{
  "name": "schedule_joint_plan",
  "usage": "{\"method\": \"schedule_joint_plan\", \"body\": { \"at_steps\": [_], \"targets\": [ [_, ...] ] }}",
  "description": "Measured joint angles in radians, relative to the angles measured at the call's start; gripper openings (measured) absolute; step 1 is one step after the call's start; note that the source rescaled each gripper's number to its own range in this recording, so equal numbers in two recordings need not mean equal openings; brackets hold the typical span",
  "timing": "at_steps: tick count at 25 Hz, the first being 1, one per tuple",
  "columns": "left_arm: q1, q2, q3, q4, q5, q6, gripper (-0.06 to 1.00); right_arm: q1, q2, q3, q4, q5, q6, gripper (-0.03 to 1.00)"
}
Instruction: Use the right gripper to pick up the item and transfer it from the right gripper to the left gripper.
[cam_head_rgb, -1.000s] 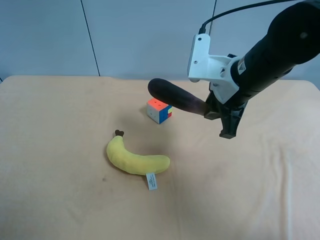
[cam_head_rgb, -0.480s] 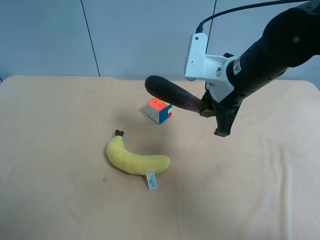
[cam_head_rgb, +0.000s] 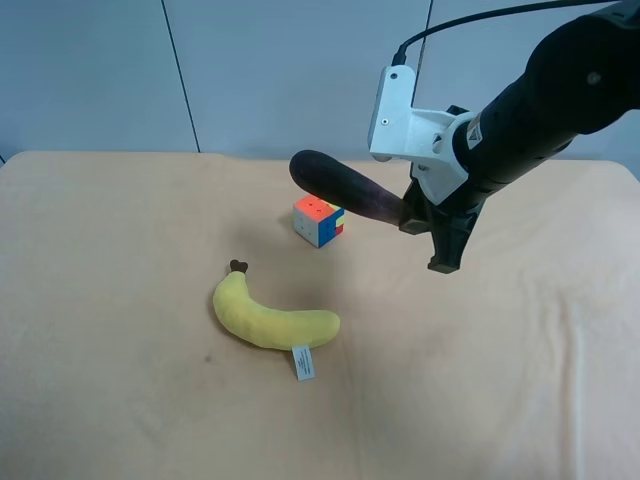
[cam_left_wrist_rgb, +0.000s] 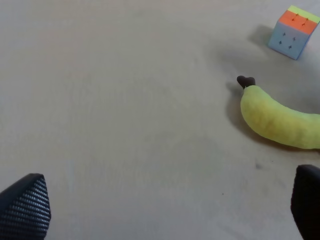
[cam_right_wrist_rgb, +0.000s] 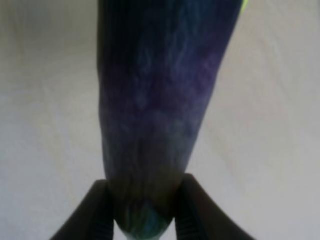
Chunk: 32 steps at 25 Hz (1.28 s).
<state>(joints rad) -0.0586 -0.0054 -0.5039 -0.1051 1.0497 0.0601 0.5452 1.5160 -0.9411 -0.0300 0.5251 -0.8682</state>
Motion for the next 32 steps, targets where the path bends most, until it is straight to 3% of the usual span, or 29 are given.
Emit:
{"method": "schedule_joint_plan", "body": {
  "at_steps": [32],
  "targets": [
    [0.000,0.000,0.000,0.000,0.000,0.000,0.93,0.000,0.000,0.000,0.411,-0.008,0.000,0.00]
  ]
}}
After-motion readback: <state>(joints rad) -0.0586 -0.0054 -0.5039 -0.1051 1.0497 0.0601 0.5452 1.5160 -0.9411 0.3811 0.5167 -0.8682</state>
